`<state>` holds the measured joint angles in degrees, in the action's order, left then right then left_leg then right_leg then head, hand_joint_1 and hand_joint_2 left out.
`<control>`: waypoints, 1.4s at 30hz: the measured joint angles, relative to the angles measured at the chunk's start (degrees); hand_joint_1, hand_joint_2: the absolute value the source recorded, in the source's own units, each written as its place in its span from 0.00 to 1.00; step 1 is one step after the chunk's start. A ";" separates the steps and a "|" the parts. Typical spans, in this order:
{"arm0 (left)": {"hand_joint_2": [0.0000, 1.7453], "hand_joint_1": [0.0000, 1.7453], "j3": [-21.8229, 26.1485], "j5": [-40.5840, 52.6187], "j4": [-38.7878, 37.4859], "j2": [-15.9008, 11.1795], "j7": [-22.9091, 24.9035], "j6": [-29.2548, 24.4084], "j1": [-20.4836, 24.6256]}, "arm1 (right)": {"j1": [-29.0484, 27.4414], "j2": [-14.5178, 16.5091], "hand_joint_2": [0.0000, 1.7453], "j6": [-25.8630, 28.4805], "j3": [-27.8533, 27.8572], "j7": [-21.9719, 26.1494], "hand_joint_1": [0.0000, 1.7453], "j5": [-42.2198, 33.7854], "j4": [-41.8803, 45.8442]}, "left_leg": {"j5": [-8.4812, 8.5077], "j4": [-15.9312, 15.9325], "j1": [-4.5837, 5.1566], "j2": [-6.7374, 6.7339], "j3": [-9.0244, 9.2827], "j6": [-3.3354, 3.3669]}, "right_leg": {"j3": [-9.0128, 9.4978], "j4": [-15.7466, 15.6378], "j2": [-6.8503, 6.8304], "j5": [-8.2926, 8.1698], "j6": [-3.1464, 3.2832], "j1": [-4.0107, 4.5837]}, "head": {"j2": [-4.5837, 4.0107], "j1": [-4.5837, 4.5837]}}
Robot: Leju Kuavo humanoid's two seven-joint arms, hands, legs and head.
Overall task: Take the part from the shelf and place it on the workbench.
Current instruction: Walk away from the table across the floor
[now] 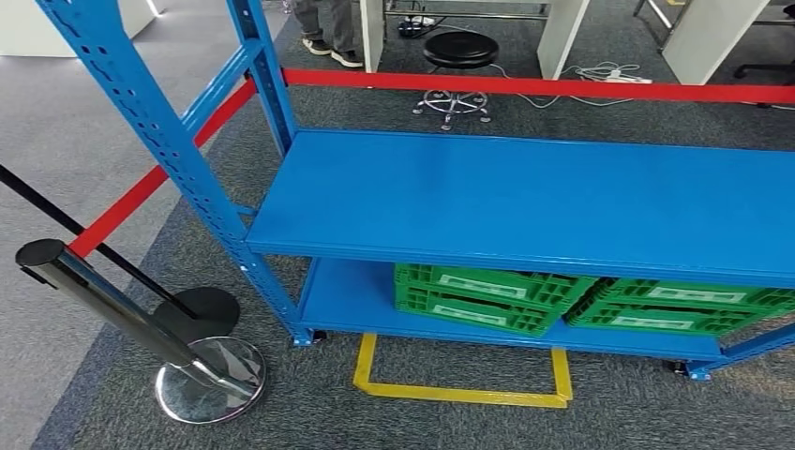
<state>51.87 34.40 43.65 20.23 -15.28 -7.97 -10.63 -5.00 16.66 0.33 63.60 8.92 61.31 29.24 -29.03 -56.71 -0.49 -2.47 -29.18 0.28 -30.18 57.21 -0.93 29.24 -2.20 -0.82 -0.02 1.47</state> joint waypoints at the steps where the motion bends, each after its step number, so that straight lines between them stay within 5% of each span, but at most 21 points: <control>1: 0.00 0.00 -0.01 -0.48 0.00 -0.02 -0.01 0.26 0.00 | 0.01 0.01 0.00 0.00 0.10 0.03 0.00 0.04 0.01 | -0.03 -0.06 0.07 -0.01 0.04 -0.29 | -0.04 -0.11 0.08 0.13 0.44 0.14 | 0.00 -0.06; 3: 0.50 0.00 -0.09 -1.37 0.00 -0.04 0.01 0.59 -0.01 | -0.01 0.07 0.00 0.01 0.26 0.09 0.00 0.25 0.03 | -0.28 -0.28 -0.12 0.07 0.10 -0.88 | -0.02 -0.10 0.29 0.05 1.17 0.14 | 0.00 -0.11; 5: 1.00 0.00 -0.40 -2.26 0.00 -0.09 0.15 0.65 -0.04 | 0.04 0.14 0.00 0.03 0.38 0.11 0.00 0.81 0.04 | -2.30 -2.84 -0.26 0.69 -0.86 -1.43 | 0.15 -0.23 0.49 -0.11 1.80 0.00 | 0.00 -0.32; 7: 1.00 0.00 -0.82 -2.65 0.00 -0.15 0.49 0.45 -0.14 | 0.09 0.15 0.00 0.10 0.49 0.12 0.00 1.41 0.05 | -6.17 -9.74 -0.28 1.46 -3.90 -1.69 | 0.26 -0.24 0.62 -0.15 2.18 0.05 | 0.00 -0.65; 9: 1.00 0.00 -1.15 -2.52 0.00 -0.17 0.77 0.25 -0.34 | 0.09 0.15 0.50 0.18 0.62 0.10 0.00 1.67 0.05 | -8.12 -15.78 -0.26 1.75 -6.79 -1.62 | 0.34 -0.21 0.87 -0.08 2.39 0.27 | 0.00 -0.73; 11: 1.00 0.00 -1.51 -2.25 0.00 -0.17 0.80 0.39 -0.57 | 0.09 0.15 1.00 0.29 0.73 -0.10 0.00 2.01 0.05 | -5.48 -14.32 -0.16 1.84 -6.41 -1.15 | 0.62 -0.20 1.29 0.01 2.48 0.50 | 0.00 -0.74; 14: 1.00 0.00 -2.35 -1.53 0.05 -0.20 0.50 1.39 -0.90 | 0.16 0.19 1.00 0.77 0.78 -0.78 0.00 3.13 0.05 | 0.01 -4.19 0.18 2.51 -2.26 0.02 | 0.85 -0.05 1.83 0.34 2.28 0.88 | 0.00 -0.71; 19: 1.00 0.00 -3.02 -1.26 0.16 -0.07 0.22 1.94 -1.34 | 0.21 0.13 1.00 1.05 0.82 -1.24 0.00 4.04 0.05 | 0.50 -0.75 0.28 2.62 -1.32 0.95 | 0.14 0.13 1.93 0.46 0.93 0.78 | 0.00 -0.65; 21: 1.00 0.00 -3.91 -1.51 0.17 -0.10 0.22 2.05 -1.35 | 0.22 -0.03 1.00 1.09 0.31 -1.31 0.00 3.61 0.03 | 0.80 -0.31 0.04 2.39 -1.21 1.42 | -1.64 3.72 1.65 2.77 0.37 0.64 | 0.00 -0.33; 23: 1.00 0.00 -5.49 -2.33 0.17 -0.38 0.49 2.17 -1.15 | 0.21 -0.26 1.00 1.07 -1.02 -1.54 0.00 2.28 -0.14 | 0.84 -0.25 0.04 2.10 -1.27 1.56 | -5.49 11.65 1.45 6.47 -0.09 0.45 | 0.00 -0.09; 25: 1.00 0.00 -7.15 -3.54 0.17 -0.81 0.99 2.33 -0.69 | -0.07 -0.46 1.00 1.05 -2.73 -1.90 0.00 0.20 -0.52 | 0.84 -0.26 0.08 1.81 -1.27 1.55 | -7.93 16.35 1.43 7.30 -0.38 0.31 | 0.00 -0.12; 26: 1.00 0.00 -7.95 -4.16 0.17 -1.06 1.27 2.43 -0.38 | -0.31 -0.55 1.00 1.04 -3.59 -2.08 0.00 -0.96 -0.76 | 0.81 -0.27 0.07 1.75 -1.20 1.51 | -7.53 15.33 1.39 6.02 -0.44 0.23 | 0.00 -0.11; 28: 1.00 0.00 -9.66 -5.40 0.17 -1.61 1.80 2.68 0.29 | -0.87 -0.67 1.00 1.03 -5.56 -2.33 0.00 -3.40 -1.25 | 0.70 -0.29 0.05 1.72 -0.92 1.26 | -3.87 7.70 1.03 2.05 -0.44 0.06 | 0.00 -0.11; 30: 1.00 0.00 -11.34 -6.60 0.16 -2.23 2.30 2.94 0.82 | -1.20 -0.77 1.00 1.03 -7.60 -2.55 0.00 -5.71 -1.71 | 0.54 -0.49 0.27 1.71 -0.86 0.67 | -0.74 1.32 0.76 0.01 0.04 0.09 | 0.00 -0.15; 35: 1.00 0.00 -15.61 -9.81 -0.12 -3.94 3.82 3.41 1.27 | -1.95 -1.30 1.00 0.99 -13.27 -3.31 0.00 -12.18 -2.25 | -0.49 -1.90 0.15 1.75 -1.50 -0.84 | -0.23 0.12 0.91 -0.48 1.94 0.24 | 0.00 -0.43; 39: 1.00 0.00 -18.92 -12.31 -2.10 -5.39 5.00 3.91 0.81 | -1.59 -2.31 1.00 0.93 -17.94 -3.79 0.00 -17.11 -2.23 | -7.42 -14.91 -0.03 1.91 -7.28 -1.48 | -0.67 0.05 0.87 -0.78 2.83 0.36 | 0.00 -0.84; 40: 0.75 0.00 -19.65 -12.89 -2.82 -5.75 5.30 4.04 0.49 | -1.42 -2.64 1.00 0.92 -19.04 -3.95 0.00 -18.27 -2.17 | -7.68 -16.81 -0.03 1.92 -8.16 -1.44 | -0.73 0.06 0.91 -0.80 2.87 0.46 | 0.00 -0.85; 42: 0.25 0.00 -21.30 -14.15 -4.52 -6.51 5.90 4.24 -0.32 | -0.91 -3.31 1.00 0.87 -21.35 -4.23 0.00 -20.73 -1.86 | -4.85 -14.09 0.02 1.94 -6.83 -1.02 | -0.66 0.06 1.05 -0.82 2.88 0.67 | 0.00 -0.85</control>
<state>30.57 20.25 39.13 13.73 -9.38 -3.73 -10.95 -5.91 13.35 1.20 42.25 4.69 40.58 27.38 -33.88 -70.80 -0.47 -0.53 -36.00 -0.74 -30.84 57.28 0.12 28.43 0.68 -0.15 -0.02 0.62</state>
